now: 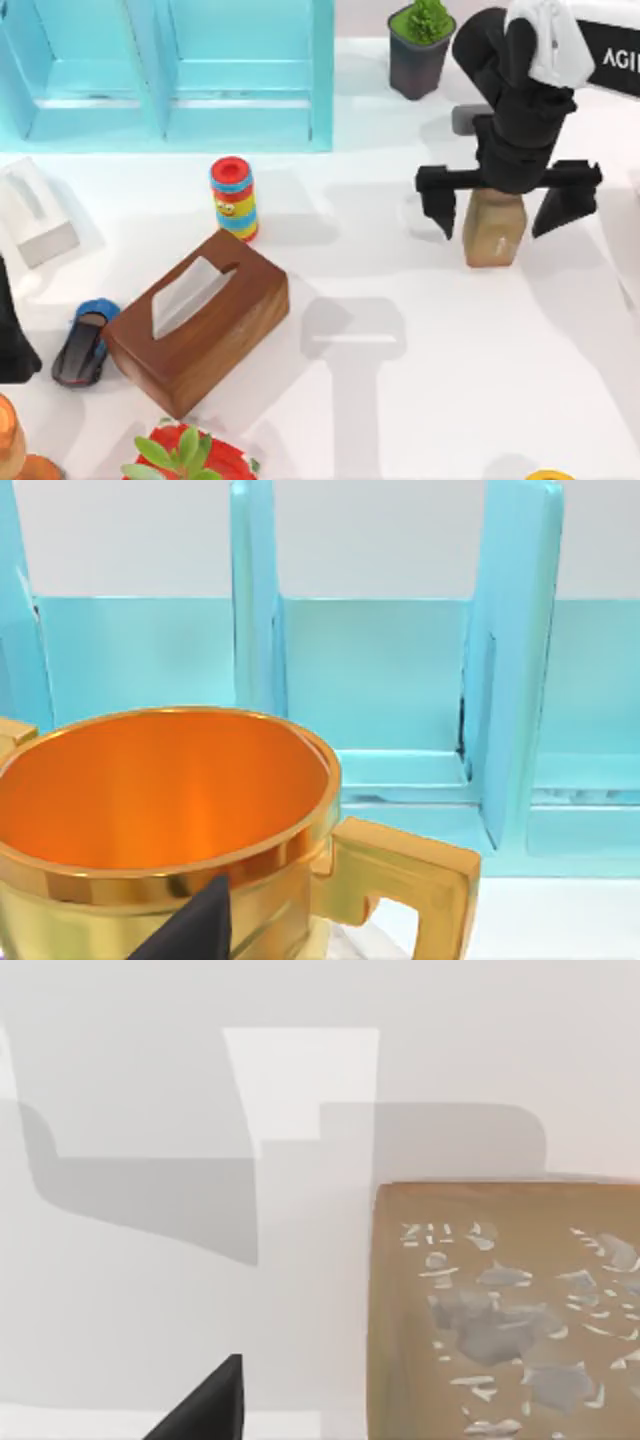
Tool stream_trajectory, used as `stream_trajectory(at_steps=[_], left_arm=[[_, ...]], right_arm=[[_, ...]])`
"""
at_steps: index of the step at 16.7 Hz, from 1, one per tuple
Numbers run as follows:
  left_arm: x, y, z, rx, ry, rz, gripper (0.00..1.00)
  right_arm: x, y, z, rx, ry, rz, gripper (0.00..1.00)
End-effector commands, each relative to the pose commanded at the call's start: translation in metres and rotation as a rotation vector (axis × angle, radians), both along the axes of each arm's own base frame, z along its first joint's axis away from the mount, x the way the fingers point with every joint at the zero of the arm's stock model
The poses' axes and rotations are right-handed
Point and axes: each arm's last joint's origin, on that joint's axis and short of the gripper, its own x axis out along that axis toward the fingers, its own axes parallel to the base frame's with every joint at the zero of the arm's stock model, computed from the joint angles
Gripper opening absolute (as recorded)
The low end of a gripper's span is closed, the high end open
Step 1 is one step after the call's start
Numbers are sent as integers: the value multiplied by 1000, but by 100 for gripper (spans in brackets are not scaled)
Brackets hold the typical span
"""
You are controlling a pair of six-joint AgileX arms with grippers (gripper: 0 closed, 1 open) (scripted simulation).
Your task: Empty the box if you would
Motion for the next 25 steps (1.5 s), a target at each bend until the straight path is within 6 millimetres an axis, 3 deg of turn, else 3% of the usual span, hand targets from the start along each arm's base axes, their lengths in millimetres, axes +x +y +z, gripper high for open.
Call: stream_trajectory(at_steps=[5,12,18,21,23,25], left_arm=[[0,0,0,0,0,0,100],[0,0,0,0,0,0,100],[0,0,0,0,0,0,100],[0,0,0,0,0,0,100],[0,0,0,0,0,0,100],[0,0,0,0,0,0,100]], right_arm=[[2,0,11,1,-2,0,100],[1,0,76,0,1,-1,100],[1,-1,78,-1,2,0,100],[7,-30,82,0,4,0,100],[11,-72,88,2,5,-6,100],[12,-128,95,4,5,-20,100]])
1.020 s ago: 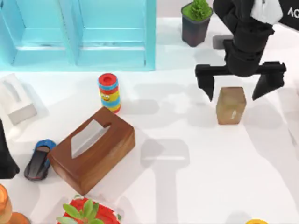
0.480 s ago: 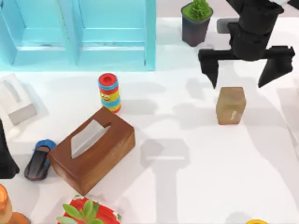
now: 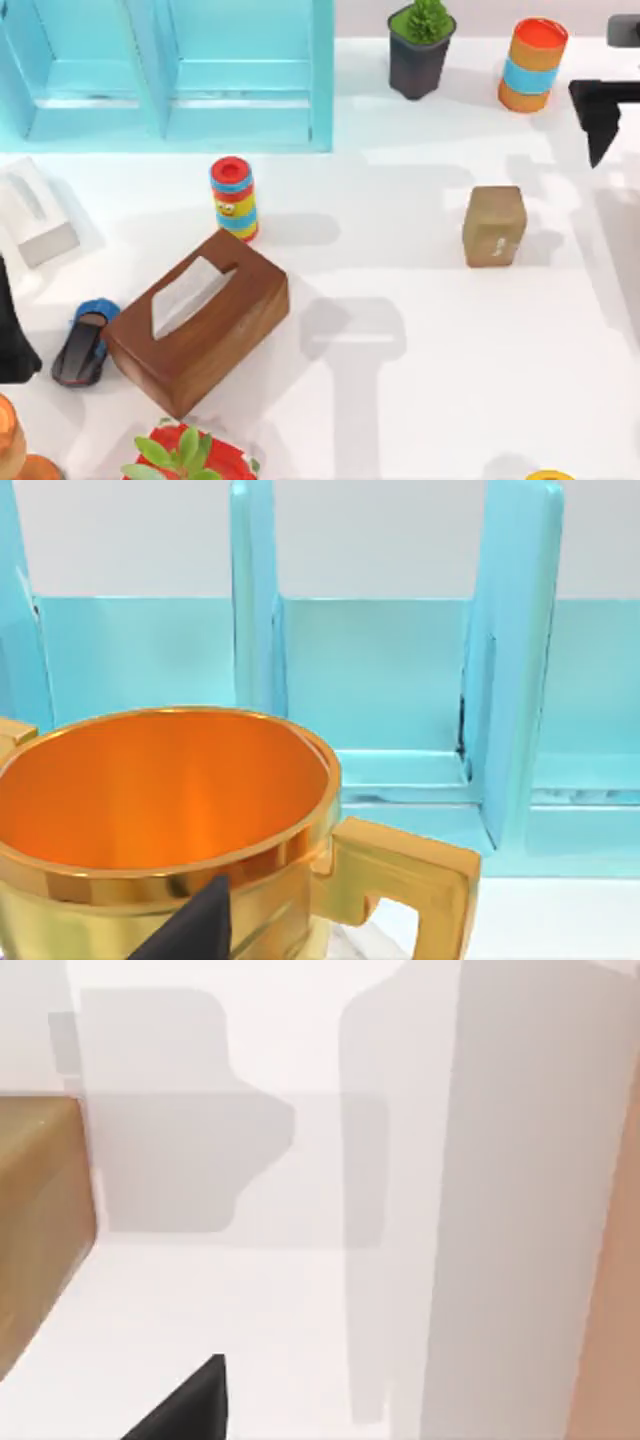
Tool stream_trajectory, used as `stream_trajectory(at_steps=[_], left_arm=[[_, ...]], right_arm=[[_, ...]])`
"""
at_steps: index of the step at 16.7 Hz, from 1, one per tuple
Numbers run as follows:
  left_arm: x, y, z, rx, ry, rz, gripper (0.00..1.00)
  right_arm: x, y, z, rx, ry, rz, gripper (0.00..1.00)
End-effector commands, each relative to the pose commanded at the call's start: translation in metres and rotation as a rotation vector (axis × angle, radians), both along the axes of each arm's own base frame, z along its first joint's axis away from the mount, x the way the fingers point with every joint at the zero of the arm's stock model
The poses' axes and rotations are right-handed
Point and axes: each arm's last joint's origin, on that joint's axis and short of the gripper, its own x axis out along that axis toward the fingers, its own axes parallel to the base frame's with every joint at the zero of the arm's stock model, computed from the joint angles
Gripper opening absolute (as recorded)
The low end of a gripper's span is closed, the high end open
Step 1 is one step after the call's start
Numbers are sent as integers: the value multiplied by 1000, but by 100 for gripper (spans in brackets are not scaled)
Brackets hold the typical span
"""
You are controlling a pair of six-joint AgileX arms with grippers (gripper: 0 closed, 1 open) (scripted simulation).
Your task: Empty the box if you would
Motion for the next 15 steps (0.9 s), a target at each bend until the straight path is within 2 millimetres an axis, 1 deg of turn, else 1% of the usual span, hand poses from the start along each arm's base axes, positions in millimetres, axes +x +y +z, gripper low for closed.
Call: stream_trajectory(at_steps=[2,4,5,6,7,8,10,15], left_arm=[[0,0,0,0,0,0,100],[0,0,0,0,0,0,100],[0,0,0,0,0,0,100],[0,0,0,0,0,0,100],[0,0,0,0,0,0,100],[0,0,0,0,0,0,100],[0,0,0,0,0,0,100],[0,0,0,0,0,0,100]], right_arm=[[-9,-64,7,2,0,-18,100],[-27,-122,14,3,0,-32,100],[-37,-145,17,4,0,-35,100],[-47,-163,20,4,-1,-35,100],[-56,-177,22,3,-2,-36,100],[-63,-186,24,3,-3,-36,100],[-70,-195,26,2,-5,-36,100],[-69,-194,25,1,-5,-34,100]])
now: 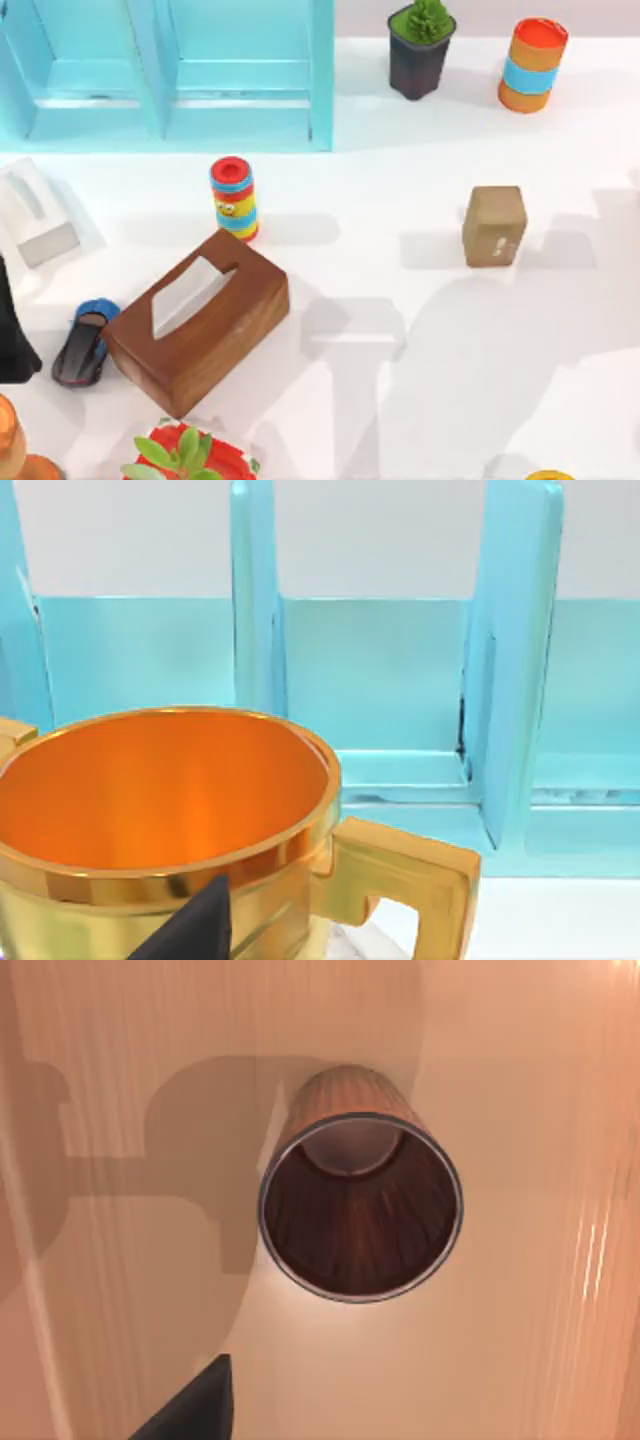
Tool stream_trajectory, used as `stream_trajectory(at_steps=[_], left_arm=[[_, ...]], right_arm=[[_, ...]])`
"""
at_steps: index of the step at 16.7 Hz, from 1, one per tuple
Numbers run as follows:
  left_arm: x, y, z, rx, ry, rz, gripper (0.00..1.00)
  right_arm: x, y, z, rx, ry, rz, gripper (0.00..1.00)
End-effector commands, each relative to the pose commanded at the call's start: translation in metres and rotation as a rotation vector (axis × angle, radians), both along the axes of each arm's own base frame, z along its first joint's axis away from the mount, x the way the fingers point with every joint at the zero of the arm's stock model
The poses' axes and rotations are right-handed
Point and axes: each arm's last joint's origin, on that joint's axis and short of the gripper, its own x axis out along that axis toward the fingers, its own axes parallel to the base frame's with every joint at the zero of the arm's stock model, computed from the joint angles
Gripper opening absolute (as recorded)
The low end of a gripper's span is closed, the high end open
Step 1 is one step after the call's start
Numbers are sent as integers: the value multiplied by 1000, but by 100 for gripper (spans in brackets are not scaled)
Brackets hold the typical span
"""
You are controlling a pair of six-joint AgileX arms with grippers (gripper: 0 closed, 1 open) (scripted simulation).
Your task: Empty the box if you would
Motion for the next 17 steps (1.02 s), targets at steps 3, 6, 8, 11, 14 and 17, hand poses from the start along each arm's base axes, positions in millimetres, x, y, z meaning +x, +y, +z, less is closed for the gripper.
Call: stream_trajectory(at_steps=[3,6,8,11,14,17], left_arm=[[0,0,0,0,0,0,100],[0,0,0,0,0,0,100],[0,0,0,0,0,0,100],[0,0,0,0,0,0,100],[0,0,0,0,0,0,100],[0,0,0,0,0,0,100]], right_arm=[[0,0,-12,1,1,-1,100],[-1,0,-34,1,0,-2,100],[-1,-1,-54,1,1,-2,100],[0,-1,-84,2,1,-2,100],[-1,0,-99,1,0,-2,100],[-1,0,-99,1,0,-2,100]])
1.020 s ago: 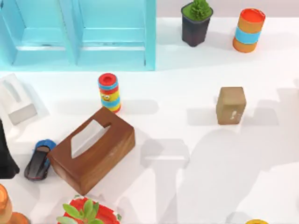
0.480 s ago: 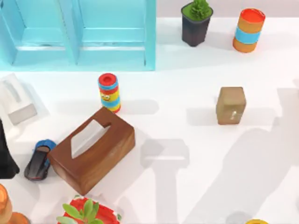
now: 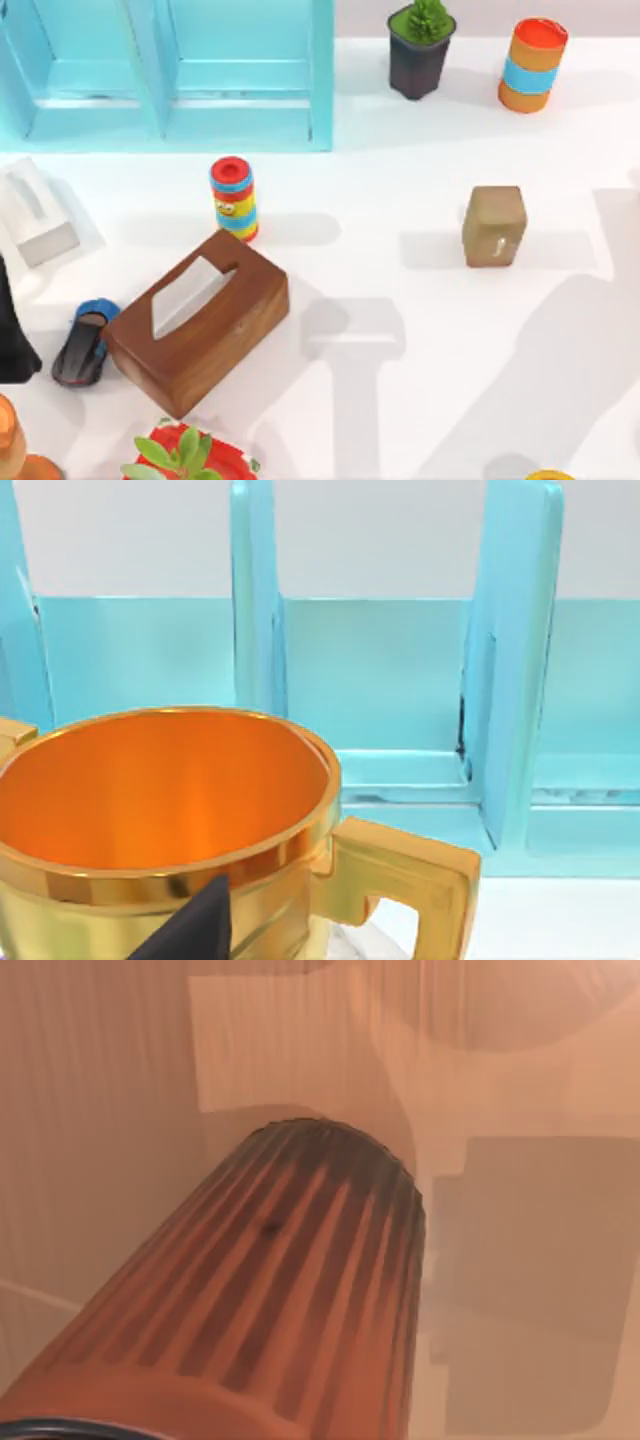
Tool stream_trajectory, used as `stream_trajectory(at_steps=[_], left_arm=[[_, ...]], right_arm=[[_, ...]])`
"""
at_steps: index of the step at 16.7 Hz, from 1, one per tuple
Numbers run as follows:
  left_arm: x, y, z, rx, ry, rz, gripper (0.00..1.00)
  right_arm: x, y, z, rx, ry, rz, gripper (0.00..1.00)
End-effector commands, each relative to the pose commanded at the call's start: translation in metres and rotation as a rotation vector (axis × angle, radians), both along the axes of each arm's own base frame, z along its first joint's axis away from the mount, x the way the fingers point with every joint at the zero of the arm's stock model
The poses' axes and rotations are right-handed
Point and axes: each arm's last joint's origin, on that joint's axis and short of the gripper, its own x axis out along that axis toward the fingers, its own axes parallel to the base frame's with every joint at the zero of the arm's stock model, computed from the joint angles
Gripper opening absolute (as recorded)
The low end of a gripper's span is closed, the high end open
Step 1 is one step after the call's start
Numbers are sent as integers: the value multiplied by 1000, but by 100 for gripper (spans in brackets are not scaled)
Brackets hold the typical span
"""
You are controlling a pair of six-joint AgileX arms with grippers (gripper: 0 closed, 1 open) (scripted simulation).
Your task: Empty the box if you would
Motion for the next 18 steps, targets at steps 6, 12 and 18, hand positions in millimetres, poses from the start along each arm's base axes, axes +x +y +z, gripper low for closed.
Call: stream_trajectory(at_steps=[6,12,18], left_arm=[[0,0,0,0,0,0,100],[0,0,0,0,0,0,100],[0,0,0,0,0,0,100]], right_arm=[[0,0,0,0,0,0,62],[0,0,0,0,0,0,17],[0,0,0,0,0,0,0]])
